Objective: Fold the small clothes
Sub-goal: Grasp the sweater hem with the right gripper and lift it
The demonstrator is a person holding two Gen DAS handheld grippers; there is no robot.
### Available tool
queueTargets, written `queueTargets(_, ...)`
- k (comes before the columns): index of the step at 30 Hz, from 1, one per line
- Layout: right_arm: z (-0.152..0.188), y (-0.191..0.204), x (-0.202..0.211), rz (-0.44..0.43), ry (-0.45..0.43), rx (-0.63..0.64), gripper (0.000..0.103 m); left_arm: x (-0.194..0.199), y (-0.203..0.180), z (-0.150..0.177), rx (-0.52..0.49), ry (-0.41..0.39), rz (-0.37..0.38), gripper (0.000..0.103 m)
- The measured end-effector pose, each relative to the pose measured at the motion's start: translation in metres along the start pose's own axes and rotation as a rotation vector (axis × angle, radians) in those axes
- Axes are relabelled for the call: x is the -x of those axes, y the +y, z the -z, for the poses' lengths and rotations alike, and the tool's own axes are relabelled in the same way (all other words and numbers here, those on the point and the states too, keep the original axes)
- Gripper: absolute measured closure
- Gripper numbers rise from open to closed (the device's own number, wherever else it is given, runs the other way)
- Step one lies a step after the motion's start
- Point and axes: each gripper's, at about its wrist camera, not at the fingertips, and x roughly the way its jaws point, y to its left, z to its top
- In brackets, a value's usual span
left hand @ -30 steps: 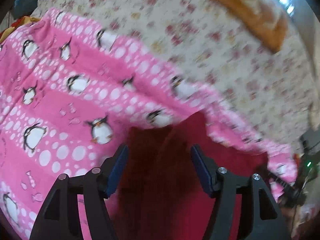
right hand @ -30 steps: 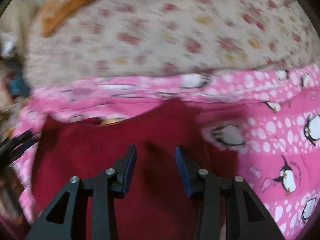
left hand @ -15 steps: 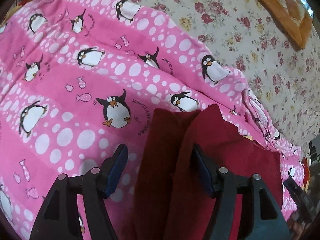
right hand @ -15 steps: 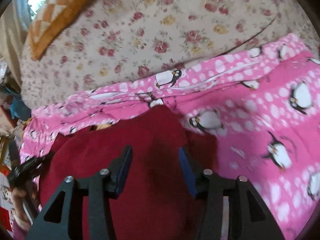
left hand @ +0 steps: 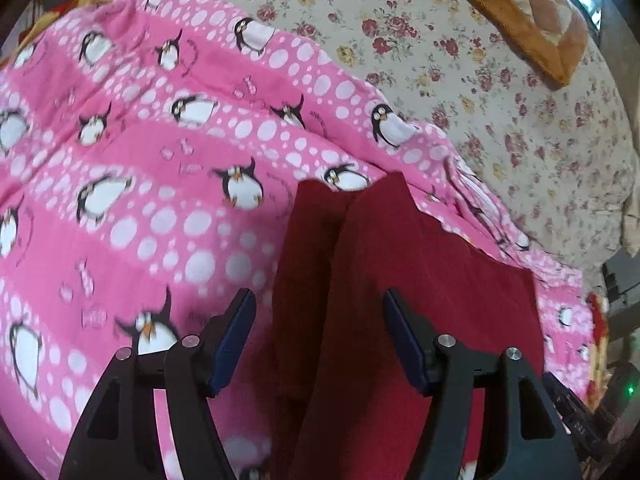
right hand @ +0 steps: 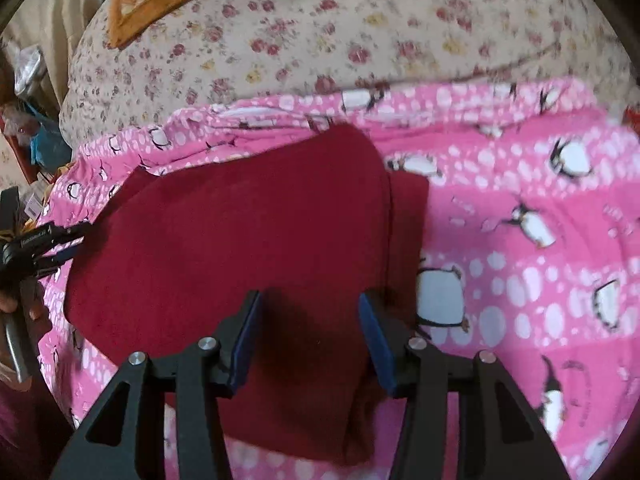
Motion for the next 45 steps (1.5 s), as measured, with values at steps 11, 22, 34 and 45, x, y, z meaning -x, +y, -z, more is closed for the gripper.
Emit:
queueTargets(11, 0.012, 0.016, 0.031, -0.162, -0.033, -0.052, 0.041, -0.018, 0.016, 0.007, 0.036, 0.051, -0.014, 0.055)
queueTargets(22, 0.016, 0.024, 0.009, -0.236, -0.003, -0.064, 0.04, -0.038, 0.002, 0.006, -0.003, 0.052, 0.018, 0.052)
queueTargets(34, -0.026, 0.088, -0.061, -0.323, -0.011, 0.082, 0.069, -0.026, -0.009, 0.0, 0.018, 0.089, 0.138, 0.102)
queueTargets(45, -0.022, 0.07, -0.096, -0.384, 0.022, -0.048, 0.082, 0.01, -0.044, -0.002, 0.019, 0.069, 0.295, 0.103)
